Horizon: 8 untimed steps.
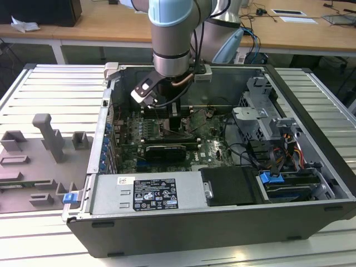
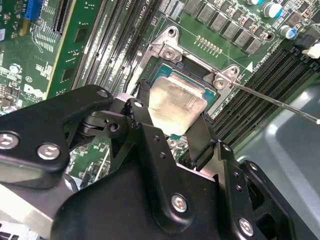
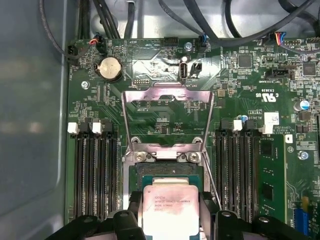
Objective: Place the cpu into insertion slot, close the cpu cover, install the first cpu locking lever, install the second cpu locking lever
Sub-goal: 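Place the cpu into insertion slot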
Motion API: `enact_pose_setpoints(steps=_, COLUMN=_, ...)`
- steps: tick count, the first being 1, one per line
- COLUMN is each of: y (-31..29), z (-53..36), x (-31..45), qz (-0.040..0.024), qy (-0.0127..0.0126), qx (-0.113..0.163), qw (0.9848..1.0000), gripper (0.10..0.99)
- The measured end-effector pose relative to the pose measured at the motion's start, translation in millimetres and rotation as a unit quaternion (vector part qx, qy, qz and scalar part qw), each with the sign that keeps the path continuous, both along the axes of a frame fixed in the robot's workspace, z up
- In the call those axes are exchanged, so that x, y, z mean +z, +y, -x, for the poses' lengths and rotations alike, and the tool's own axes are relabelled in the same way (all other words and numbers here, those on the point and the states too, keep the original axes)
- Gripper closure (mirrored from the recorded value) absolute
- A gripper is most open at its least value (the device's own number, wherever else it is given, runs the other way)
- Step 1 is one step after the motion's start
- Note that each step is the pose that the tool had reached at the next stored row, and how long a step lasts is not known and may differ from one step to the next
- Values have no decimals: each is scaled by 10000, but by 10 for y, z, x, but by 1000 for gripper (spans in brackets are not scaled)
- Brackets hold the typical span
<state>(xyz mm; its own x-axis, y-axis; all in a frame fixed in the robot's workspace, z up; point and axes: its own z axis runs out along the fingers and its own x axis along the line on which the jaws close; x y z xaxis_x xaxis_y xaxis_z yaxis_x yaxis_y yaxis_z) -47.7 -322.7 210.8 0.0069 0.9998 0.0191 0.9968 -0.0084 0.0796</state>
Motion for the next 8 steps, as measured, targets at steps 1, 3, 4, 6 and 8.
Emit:
enact_pose_setpoints(steps=1, y=0, z=-2, x=-6, qz=0, qy=0, qx=-5, qw=10000, gripper=549)
enact_pose_setpoints(steps=3, y=1, z=-7, x=-17, qz=1, qy=0, qx=-19, qw=10000, gripper=549)
enact_pose_setpoints(steps=4, y=1, z=-10, x=-23, qz=2, qy=0, qx=-31, qw=10000, gripper=549)
enact_pose_setpoints(steps=6, y=7, z=-15, x=-36, qz=6, qy=0, qx=-77, qw=10000, gripper=549)
enact_pose_setpoints(steps=8, y=10, z=-17, x=-45, qz=7, qy=0, qx=-96, qw=10000, gripper=549)
